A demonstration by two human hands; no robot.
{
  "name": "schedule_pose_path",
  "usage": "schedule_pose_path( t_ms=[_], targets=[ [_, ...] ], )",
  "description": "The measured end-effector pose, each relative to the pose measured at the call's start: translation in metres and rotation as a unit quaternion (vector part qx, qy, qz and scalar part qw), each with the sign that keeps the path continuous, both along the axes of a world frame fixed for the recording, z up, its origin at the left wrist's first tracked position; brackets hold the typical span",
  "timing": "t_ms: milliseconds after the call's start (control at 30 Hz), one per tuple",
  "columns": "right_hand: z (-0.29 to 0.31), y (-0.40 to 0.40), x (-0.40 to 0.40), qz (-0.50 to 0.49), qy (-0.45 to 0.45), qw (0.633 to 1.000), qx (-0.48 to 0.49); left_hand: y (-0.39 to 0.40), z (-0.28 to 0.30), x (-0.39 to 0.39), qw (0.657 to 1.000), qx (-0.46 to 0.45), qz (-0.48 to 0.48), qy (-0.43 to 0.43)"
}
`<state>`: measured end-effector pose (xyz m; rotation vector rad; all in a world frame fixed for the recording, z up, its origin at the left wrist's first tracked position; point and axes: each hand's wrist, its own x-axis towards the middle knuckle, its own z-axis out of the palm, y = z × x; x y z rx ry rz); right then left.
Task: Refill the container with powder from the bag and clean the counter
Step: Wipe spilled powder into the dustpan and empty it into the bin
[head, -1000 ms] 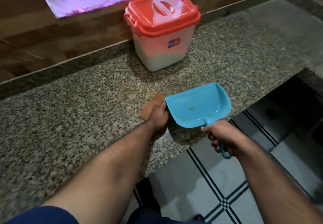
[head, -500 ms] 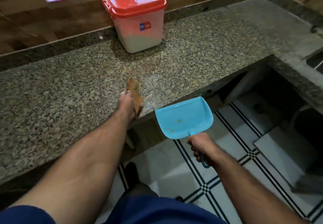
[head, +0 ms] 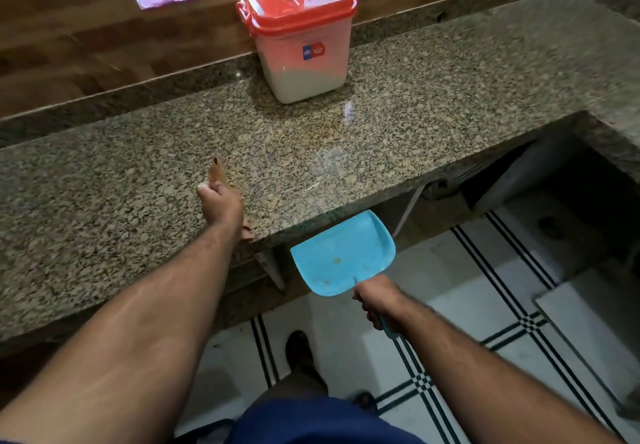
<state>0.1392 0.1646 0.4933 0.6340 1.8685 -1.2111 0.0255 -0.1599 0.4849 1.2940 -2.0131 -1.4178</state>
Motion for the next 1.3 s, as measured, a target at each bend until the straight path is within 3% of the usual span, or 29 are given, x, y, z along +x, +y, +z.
schedule_pose_path(
  t_ms=[133, 267, 400, 500, 567, 667, 733, 833, 900, 967, 1033, 1100, 1200, 1300],
  targets=[
    [-0.012, -0.01, -0.019, 0.0, -0.007, 1.0, -0.005, 0.004, -0.038, -0.008, 0.994, -0.03, -0.071, -0.079],
    [-0.024, -0.018, -0.036, -0.009, -0.012, 1.0, -0.011, 0.061, -0.047, -0.033, 0.975, -0.033, -0.214, -0.056],
    [-0.027, -0.026, -0.058, -0.005, -0.015, 1.0, -0.014, 0.119, -0.027, -0.07, 0.925, 0.098, -0.367, 0.012],
    [-0.028, -0.028, -0.069, -0.003, -0.027, 1.0, -0.009, 0.15, -0.019, -0.072, 0.889, 0.172, -0.425, -0.02],
    [-0.029, -0.027, -0.075, 0.001, -0.037, 0.999, -0.011, 0.155, -0.015, -0.067, 0.887, 0.199, -0.417, -0.025],
    [-0.027, -0.019, -0.079, 0.008, -0.045, 0.999, -0.017, 0.138, 0.004, -0.067, 0.904, 0.297, -0.307, 0.013],
    [-0.026, -0.015, -0.082, 0.009, -0.053, 0.999, -0.01, 0.114, 0.012, -0.064, 0.917, 0.309, -0.245, 0.055],
    [-0.026, -0.01, -0.089, -0.002, -0.064, 0.998, -0.003, 0.084, 0.004, -0.053, 0.959, 0.195, -0.191, 0.078],
    [-0.027, -0.01, -0.095, -0.006, -0.067, 0.998, -0.001, 0.081, -0.015, -0.041, 0.983, 0.069, -0.165, 0.028],
    [-0.029, -0.013, -0.1, -0.01, -0.066, 0.998, 0.003, 0.102, -0.029, -0.028, 0.982, -0.049, -0.175, -0.05],
    [-0.031, -0.016, -0.104, -0.017, -0.061, 0.998, 0.003, 0.139, -0.036, -0.028, 0.962, -0.081, -0.248, -0.08],
    [-0.033, -0.019, -0.107, -0.022, -0.059, 0.998, 0.006, 0.167, -0.031, -0.048, 0.942, -0.046, -0.325, -0.073],
    [-0.03, -0.016, -0.108, -0.023, -0.065, 0.998, 0.012, 0.17, -0.005, -0.092, 0.95, 0.085, -0.299, -0.036],
    [-0.025, -0.008, -0.113, -0.023, -0.068, 0.997, 0.017, 0.141, 0.016, -0.098, 0.955, 0.05, -0.29, 0.028]
  ],
)
